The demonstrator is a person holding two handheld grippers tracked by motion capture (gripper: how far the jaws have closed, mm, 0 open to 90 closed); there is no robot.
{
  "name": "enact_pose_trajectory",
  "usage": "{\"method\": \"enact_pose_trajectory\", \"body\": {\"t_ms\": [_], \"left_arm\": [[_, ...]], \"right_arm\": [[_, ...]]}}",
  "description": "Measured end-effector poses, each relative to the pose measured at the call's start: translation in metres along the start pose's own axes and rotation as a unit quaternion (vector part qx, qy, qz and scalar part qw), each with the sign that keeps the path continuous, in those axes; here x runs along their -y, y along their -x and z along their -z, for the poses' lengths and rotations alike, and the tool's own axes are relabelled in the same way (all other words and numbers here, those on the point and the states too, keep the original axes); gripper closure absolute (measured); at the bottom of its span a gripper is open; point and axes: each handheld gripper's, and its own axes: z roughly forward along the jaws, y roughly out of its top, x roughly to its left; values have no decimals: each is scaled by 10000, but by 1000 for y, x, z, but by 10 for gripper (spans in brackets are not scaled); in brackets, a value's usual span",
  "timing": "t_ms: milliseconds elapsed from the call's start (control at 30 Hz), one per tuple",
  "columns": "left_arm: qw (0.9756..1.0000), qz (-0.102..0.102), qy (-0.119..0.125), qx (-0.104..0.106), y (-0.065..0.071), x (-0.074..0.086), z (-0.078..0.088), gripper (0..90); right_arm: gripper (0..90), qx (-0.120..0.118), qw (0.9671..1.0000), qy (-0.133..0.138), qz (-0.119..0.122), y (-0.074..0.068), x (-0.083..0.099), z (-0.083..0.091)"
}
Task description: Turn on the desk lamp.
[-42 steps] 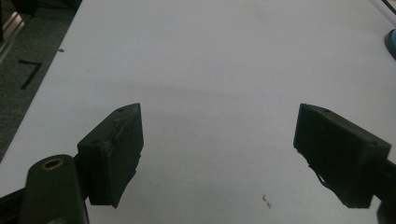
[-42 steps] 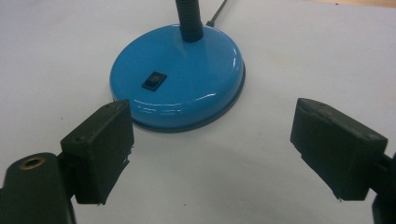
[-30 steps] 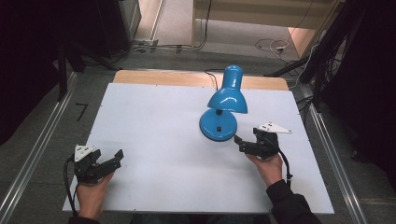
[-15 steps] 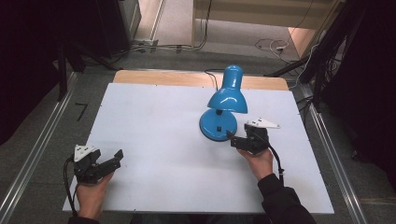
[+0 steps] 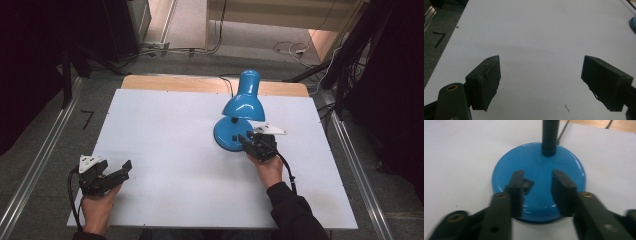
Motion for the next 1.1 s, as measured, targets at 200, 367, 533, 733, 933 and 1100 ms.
{"method": "enact_pose_trajectory", "body": {"t_ms": [200,367,533,733,933,1100], "left_arm": [[10000,13,5,7,0,0,0,165],[10000,5,-7,21,0,0,0,165],[10000,5,-7,29,0,0,0,165],[10000,9,-1,27,0,0,0,165],[10000,12,25,37,0,0,0,166],[10000,-10,3,26,0,0,0,166]], "right_arm": [[878,-108,9998,-32,186,-10,-1,-11],[880,-86,9998,-21,200,-12,-4,-15],[880,-78,9999,-35,143,-13,-4,-20],[880,-63,9998,-45,173,-13,-3,-22],[880,-93,9998,-69,168,-16,-3,-24],[880,-78,9998,-82,169,-15,-2,-25]]}}
